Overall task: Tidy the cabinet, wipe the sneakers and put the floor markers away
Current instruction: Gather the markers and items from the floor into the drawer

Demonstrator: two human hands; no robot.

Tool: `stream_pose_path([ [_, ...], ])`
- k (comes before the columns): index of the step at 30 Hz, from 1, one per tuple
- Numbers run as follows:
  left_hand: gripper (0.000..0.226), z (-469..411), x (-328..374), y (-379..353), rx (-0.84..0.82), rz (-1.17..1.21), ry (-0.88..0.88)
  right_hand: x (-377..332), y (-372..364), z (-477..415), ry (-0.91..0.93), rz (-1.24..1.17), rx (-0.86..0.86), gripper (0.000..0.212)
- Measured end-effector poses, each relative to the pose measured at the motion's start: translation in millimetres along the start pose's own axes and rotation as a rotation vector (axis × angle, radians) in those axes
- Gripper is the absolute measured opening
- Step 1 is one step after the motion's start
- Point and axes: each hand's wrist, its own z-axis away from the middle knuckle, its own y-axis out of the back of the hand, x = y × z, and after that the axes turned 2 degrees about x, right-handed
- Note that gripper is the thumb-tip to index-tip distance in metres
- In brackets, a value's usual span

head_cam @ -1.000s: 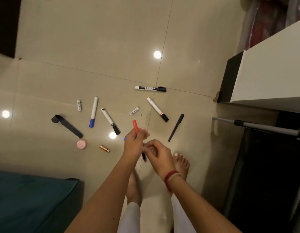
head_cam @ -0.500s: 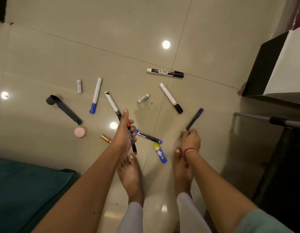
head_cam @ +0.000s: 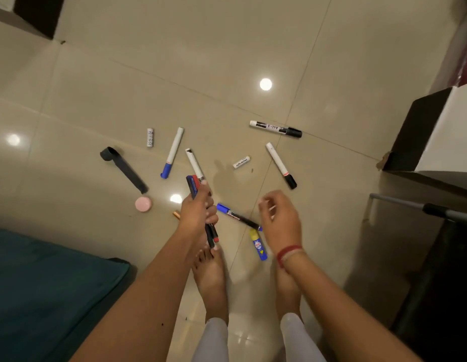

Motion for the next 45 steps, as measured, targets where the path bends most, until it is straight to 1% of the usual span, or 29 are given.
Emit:
stream_pose_path([
  [1,0.037,-3.8,2.8,5.0,0.01,0.017,0.011,13.1,0.1,-18.8,-0.005,0.083,0.074,0.012],
  [2,0.041,-7.9,5.3,10.0,0.012,0.039,0.027,26.3,0.0,-38.7,-0.025,0.193,0.112,0.025],
  [4,0.047,-17.1,6.3,18.9,-0.003,0.094,0.051,47.7,-1.3,-74.1,-0.097,0.448,0.122,0.046],
  [5,0.048,-21.5,5.0,23.5,-0.01,0.114,0.054,56.0,-4.4,-87.2,-0.124,0.543,0.097,0.05],
  [6,0.049,-22.9,4.2,25.3,-0.015,0.125,0.054,63.8,-5.5,-97.5,-0.135,0.601,0.074,0.048],
  [9,0.053,-25.5,1.7,30.4,-0.023,0.153,0.047,80.0,-11.8,-114.2,-0.1,0.672,0.035,0.031],
  [10,0.054,-25.3,2.0,32.7,-0.026,0.162,0.046,80.7,-13.5,-114.9,-0.092,0.65,0.022,0.027],
  [12,0.054,-24.1,3.8,38.1,-0.031,0.185,0.045,69.2,-17.7,-103.6,-0.066,0.466,-0.029,0.021],
  [13,0.053,-22.8,5.6,39.8,-0.032,0.197,0.045,57.2,-19.9,-90.2,-0.018,0.328,-0.054,0.017],
  [15,0.051,-19.1,9.4,40.4,-0.035,0.232,0.041,20.1,-26.0,-48.3,0.135,0.075,-0.116,0.009],
  [16,0.049,-17.2,11.4,39.4,-0.042,0.252,0.032,-0.5,-30.1,-24.1,0.207,0.001,-0.169,0.01],
  [18,0.045,-13.6,14.9,35.9,-0.076,0.275,0.006,-32.0,-43.2,17.1,0.309,-0.032,-0.287,0.014],
  [20,0.041,-10.6,18.6,31.8,-0.096,0.246,0.003,-48.9,-56.4,40.1,0.322,0.001,-0.351,0.018],
  [22,0.033,-11.8,21.2,28.9,-0.027,0.159,-0.005,-54.8,-64.1,44.5,0.27,0.014,-0.346,0.021],
  [24,0.026,-17.2,23.9,27.9,0.056,0.19,-0.02,-56.5,-62.7,36.9,0.263,-0.014,-0.318,0.025],
  [25,0.024,-20.3,25.4,28.1,0.069,0.229,-0.021,-56.1,-59.7,29.7,0.268,-0.044,-0.293,0.027],
  [28,0.029,-27.8,28.4,31.6,0.069,0.244,-0.013,-44.8,-42.9,-14.6,0.266,-0.077,-0.119,0.023],
  [30,0.03,-32.7,26.8,34.2,0.072,0.225,-0.013,-29.2,-32.4,-63.3,0.273,0.04,0.023,0.027],
  [32,0.03,-38.7,25.3,35.6,0.071,0.228,-0.02,-12.1,-22.7,-117.3,0.246,0.323,0.105,0.041],
  [34,0.033,-43.0,25.7,34.5,0.037,0.249,-0.005,5.7,-12.5,-164.5,0.171,0.575,0.125,0.054],
  [35,0.036,-45.0,25.6,33.5,0.009,0.255,0.007,14.5,-8.0,-182.5,0.156,0.648,0.104,0.053],
  [36,0.039,-46.0,25.9,33.1,-0.017,0.252,0.015,21.9,-4.6,-195.7,0.163,0.698,0.071,0.047],
  [38,0.043,-46.6,27.5,32.9,-0.064,0.239,0.012,33.2,0.6,-211.7,0.228,0.825,0.036,0.031],
  [39,0.043,-46.1,28.0,33.1,-0.082,0.243,0.007,36.1,1.9,-216.3,0.255,0.885,0.03,0.026],
  [40,0.043,-44.3,29.2,33.7,-0.096,0.257,0.002,34.9,0.8,-216.8,0.262,0.894,0.017,0.023],
  [41,0.042,-41.8,31.0,34.2,-0.107,0.28,-0.004,29.3,-2.5,-213.2,0.245,0.835,-0.013,0.021],
  [43,0.039,-36.3,35.5,35.5,-0.109,0.348,-0.014,6.7,-13.1,-187.0,0.205,0.544,-0.118,0.019],
  [45,0.038,-30.1,39.3,38.7,-0.081,0.416,-0.034,-23.6,-26.1,-135.7,0.305,0.263,-0.185,0.013],
])
